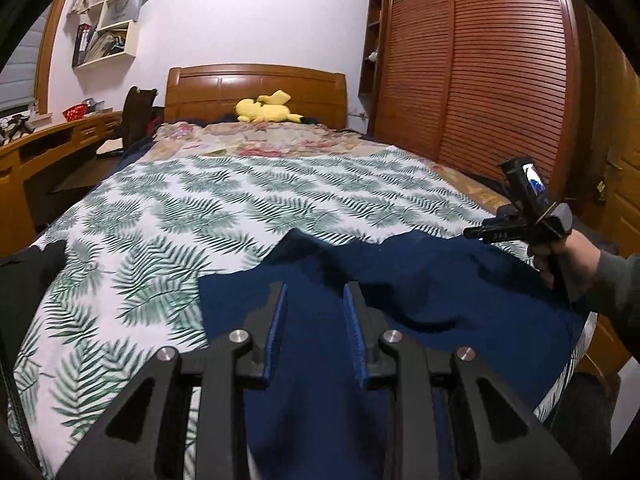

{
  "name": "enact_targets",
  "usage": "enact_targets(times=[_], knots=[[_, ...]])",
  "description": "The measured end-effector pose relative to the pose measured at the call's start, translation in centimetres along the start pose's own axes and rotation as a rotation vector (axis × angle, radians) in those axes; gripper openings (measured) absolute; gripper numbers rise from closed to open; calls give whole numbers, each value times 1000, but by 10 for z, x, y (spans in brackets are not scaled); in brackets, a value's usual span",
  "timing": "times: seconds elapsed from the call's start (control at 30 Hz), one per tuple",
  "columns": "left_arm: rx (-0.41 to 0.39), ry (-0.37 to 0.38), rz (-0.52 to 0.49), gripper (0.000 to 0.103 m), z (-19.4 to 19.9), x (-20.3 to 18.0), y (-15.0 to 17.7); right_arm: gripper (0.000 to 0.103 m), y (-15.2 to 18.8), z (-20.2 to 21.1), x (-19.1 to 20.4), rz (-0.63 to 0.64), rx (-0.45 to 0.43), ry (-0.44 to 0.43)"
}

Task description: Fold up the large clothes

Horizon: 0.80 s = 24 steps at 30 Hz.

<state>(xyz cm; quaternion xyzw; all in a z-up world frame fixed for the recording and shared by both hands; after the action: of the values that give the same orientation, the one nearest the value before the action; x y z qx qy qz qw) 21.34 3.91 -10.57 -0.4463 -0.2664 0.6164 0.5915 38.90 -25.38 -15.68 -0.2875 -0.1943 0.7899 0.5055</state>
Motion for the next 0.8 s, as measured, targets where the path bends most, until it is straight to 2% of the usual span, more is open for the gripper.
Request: enact_targets(times=[0.13,0.53,0.7,0.8], knots=[[6,8,-5,26,-13,-8,0,61,7,-7,-22,-29,14,10],[109,-23,-20,26,-53,-15,20,61,14,-30,-68,-60,49,25],[135,-26,-19,26,-57,-15,25,61,22,-46,-81,-107,91,-11],[145,-28,-25,26,-59,-16,27,61,26,-55,-81,-142,117,-66]])
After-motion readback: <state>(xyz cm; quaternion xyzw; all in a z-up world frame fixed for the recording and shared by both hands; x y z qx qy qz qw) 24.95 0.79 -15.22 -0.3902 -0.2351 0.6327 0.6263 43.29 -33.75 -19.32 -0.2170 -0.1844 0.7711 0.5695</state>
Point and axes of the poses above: each gripper's, at about its wrist camera, not at the fingertips, and z roughly against the way its jaws point, x to its left, y to its underside, the point moved 6 cm from there along -z, roughly the way its jaws point, and after that the axes turned 6 degrees about z, right-handed, at the moved point
